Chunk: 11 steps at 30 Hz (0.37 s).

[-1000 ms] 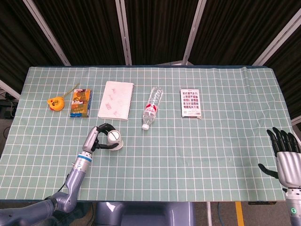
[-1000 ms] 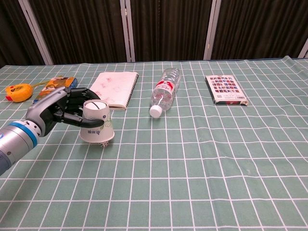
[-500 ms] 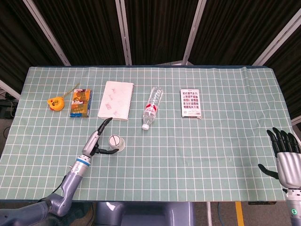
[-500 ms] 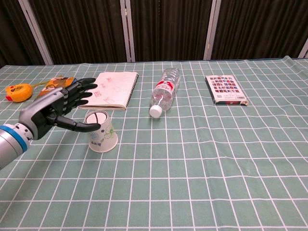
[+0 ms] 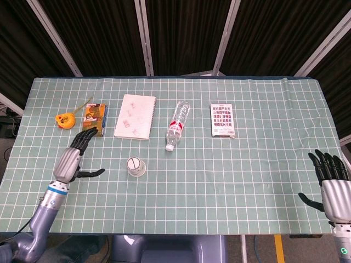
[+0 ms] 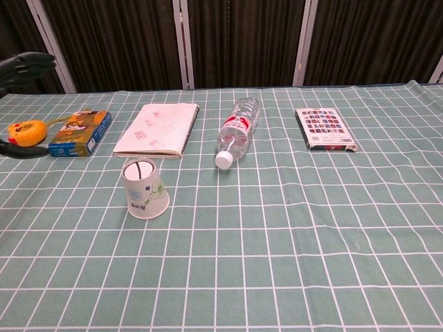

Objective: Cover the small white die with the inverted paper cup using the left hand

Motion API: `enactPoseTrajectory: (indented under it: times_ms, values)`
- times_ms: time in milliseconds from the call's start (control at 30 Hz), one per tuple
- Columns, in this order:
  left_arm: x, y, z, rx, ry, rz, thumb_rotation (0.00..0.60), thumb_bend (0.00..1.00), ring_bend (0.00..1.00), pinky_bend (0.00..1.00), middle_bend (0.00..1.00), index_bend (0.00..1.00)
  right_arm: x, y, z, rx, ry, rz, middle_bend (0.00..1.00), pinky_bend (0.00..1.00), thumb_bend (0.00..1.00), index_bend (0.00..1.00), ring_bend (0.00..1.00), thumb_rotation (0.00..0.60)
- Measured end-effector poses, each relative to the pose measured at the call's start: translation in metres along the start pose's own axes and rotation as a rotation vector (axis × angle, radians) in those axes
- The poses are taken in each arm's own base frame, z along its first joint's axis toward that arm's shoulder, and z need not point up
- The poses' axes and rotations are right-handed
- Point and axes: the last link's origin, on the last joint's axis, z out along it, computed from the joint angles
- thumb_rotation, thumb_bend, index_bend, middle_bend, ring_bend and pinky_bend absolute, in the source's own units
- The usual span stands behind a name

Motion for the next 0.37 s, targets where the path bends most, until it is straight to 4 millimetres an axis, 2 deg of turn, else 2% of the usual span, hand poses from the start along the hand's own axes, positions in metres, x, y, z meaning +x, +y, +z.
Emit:
enactPoseTrajectory:
  times_ms: [200, 300, 367]
  values:
    - [0.052, -0.013, -0.063, 0.173, 0.034, 0.296, 0.600, 0.00, 0.00, 0.00, 0.00, 0.00, 0.005, -0.001, -0.001, 0.008, 0.014, 0.016, 0.00, 0.00, 0.00, 0.00, 0.00, 0.600]
    - [0.066, -0.020, -0.089, 0.258, 0.054, 0.366, 0.600, 0.00, 0.00, 0.00, 0.00, 0.00, 0.006, -0.001, -0.001, 0.009, 0.015, 0.018, 0.00, 0.00, 0.00, 0.00, 0.00, 0.600]
    - [0.069, -0.021, -0.095, 0.277, 0.057, 0.387, 0.600, 0.00, 0.00, 0.00, 0.00, 0.00, 0.006, -0.001, -0.001, 0.011, 0.015, 0.019, 0.00, 0.00, 0.00, 0.00, 0.00, 0.600]
